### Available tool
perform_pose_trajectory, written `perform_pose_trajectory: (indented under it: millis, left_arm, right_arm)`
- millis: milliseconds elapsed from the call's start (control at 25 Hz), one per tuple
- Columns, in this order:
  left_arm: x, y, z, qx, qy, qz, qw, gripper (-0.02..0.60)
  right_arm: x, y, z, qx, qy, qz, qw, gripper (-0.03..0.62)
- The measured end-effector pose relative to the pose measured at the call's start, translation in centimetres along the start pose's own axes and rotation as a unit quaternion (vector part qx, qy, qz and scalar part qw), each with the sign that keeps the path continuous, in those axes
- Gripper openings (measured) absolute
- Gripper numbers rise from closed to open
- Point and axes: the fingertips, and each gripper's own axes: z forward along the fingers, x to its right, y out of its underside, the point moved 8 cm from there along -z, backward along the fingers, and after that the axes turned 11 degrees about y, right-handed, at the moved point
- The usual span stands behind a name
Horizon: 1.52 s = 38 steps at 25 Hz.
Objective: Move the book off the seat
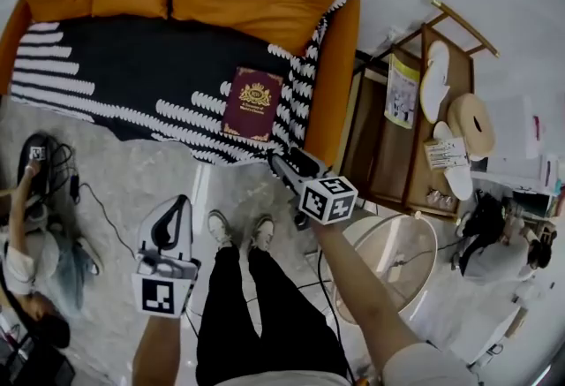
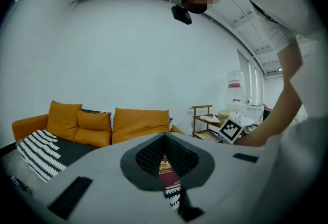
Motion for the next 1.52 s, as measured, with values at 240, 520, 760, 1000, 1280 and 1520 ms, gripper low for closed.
perform_pose_trajectory:
  millis: [240,520,760,1000,1280,1520]
  left_arm:
    - [-1.5,3.7,0.8,-0.025,0.006,-0.002,0.9997,0.017]
    - [-3.0,6.0,1.1,-0.051,-0.003,-0.013,0.9986,0.017]
    - [-3.9,6.9,1.7,-0.056,-0.006,-0.02,0.9982,0.017]
    - [-3.6,8.3,2.3,-0.072,0.004,-0.033,0.9969,0.017]
    - [-3.6,9.3,2.7,-0.085,0.006,-0.046,0.9953,0.017]
    - [-5.0,10.4,2.5,-0.092,0.001,-0.05,0.9945,0.017]
  right_arm:
    - [3.6,2.4,7.3,-0.034,0.014,0.036,0.999,0.266]
    - [5.7,4.5,13.0,-0.06,0.017,0.07,0.996,0.29]
    - [6.4,4.8,16.5,-0.076,0.018,0.103,0.992,0.309]
    - [7.9,4.8,19.5,-0.097,0.017,0.115,0.988,0.348]
    - [8.3,6.5,22.1,-0.142,0.009,0.119,0.983,0.354]
    - [8.5,7.5,23.9,-0.143,-0.02,0.152,0.978,0.373]
